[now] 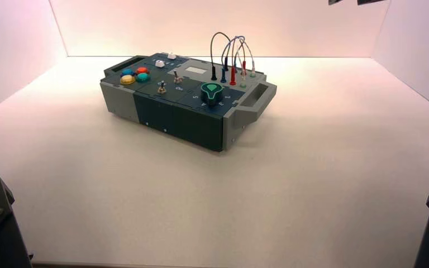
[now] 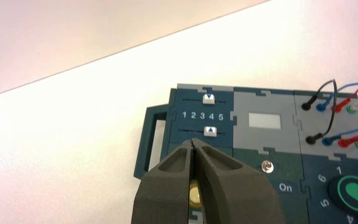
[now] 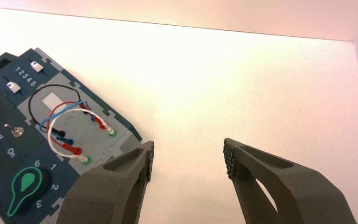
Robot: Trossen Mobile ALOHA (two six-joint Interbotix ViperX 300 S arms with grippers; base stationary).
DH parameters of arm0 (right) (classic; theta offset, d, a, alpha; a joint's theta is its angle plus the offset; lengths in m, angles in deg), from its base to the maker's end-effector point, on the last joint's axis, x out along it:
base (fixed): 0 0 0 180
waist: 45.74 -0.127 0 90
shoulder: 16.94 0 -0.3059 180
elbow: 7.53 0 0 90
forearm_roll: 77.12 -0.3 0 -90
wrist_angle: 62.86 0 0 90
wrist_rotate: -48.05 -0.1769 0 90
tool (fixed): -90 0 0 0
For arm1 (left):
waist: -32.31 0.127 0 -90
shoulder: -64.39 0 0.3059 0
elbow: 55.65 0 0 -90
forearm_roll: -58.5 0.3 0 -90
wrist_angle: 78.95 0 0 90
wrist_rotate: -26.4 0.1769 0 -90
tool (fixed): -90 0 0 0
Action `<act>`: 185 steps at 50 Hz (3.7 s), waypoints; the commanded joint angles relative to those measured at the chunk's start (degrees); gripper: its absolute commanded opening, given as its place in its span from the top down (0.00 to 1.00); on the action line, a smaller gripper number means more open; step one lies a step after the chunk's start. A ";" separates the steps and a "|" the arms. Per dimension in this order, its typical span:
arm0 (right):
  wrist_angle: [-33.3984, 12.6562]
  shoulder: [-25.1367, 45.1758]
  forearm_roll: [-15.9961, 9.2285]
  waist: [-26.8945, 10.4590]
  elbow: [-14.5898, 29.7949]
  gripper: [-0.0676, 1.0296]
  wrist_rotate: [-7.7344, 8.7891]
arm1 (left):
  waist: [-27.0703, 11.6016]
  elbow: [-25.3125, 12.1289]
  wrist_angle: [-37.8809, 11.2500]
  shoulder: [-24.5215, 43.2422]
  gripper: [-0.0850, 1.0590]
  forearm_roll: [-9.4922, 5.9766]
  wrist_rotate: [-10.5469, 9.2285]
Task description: Move the bottom slider to position 2.
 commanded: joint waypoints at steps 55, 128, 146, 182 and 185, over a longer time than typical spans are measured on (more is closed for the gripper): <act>-16.88 -6.06 -2.29 -18.02 6.15 0.49 2.55 | -3.08 -20.13 -32.87 9.14 0.95 -0.26 10.55; -17.67 -5.80 -6.77 -18.81 2.46 0.74 1.41 | -5.01 -35.68 -35.77 36.12 0.95 -0.70 10.55; -17.75 -5.62 -7.03 -19.25 2.81 0.74 1.67 | -4.39 -35.60 -36.21 37.44 0.95 -0.70 10.20; -17.31 -4.48 -7.12 -22.06 3.69 0.74 1.49 | -2.72 -36.21 -35.86 38.06 0.95 -0.53 10.55; -17.40 -4.39 -7.03 -21.97 3.69 0.74 1.49 | -2.55 -36.39 -35.86 38.23 0.95 -0.53 10.55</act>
